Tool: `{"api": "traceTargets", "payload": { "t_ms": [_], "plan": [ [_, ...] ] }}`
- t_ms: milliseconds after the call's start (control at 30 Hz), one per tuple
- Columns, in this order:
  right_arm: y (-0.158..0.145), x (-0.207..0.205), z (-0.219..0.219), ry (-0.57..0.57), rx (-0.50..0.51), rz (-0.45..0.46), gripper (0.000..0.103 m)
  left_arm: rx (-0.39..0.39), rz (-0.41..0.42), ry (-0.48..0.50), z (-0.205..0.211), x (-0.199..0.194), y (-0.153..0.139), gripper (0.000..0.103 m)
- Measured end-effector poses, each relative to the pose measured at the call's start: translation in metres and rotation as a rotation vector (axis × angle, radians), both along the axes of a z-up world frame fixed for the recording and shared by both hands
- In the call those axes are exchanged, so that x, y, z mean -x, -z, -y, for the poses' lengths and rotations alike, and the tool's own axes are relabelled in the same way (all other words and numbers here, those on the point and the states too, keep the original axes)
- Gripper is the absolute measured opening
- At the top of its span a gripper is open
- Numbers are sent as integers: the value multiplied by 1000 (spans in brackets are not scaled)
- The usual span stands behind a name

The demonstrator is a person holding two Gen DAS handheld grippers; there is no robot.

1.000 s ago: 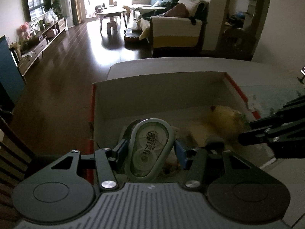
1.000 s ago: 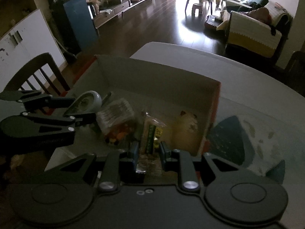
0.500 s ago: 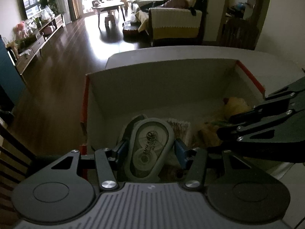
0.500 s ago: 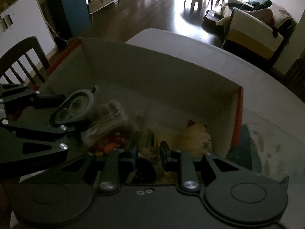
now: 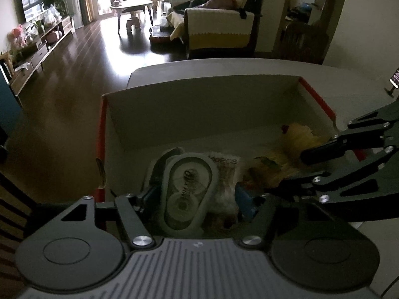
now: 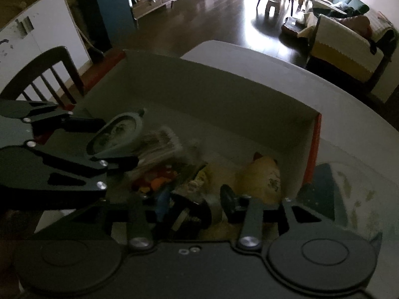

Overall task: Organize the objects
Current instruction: 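Lower the tape roll and packet into the box and open both grippers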

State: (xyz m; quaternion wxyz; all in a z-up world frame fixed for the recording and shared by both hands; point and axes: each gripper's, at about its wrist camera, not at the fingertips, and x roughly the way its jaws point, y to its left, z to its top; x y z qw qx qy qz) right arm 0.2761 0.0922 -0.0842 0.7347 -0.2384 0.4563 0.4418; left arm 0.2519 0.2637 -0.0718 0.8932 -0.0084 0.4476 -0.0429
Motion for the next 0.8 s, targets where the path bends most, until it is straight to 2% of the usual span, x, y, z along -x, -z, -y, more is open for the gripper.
{"api": "traceTargets", "payload": {
  "t_ms": [333,500,600,800],
  "plan": [
    [-26,4,22,-2,-92,2,54,33,48,-13,0,18,-19,66],
    [-42,9,37,-4,-144,15,66,66,84,-3,3,30,-33,67],
    [-51,14,46,-17,-165,32,70,70,99,-2,6,39,-39,73],
    [-65,30,59,-42,-216,80,81,84,147,8,12,59,-56,73]
  ]
}}
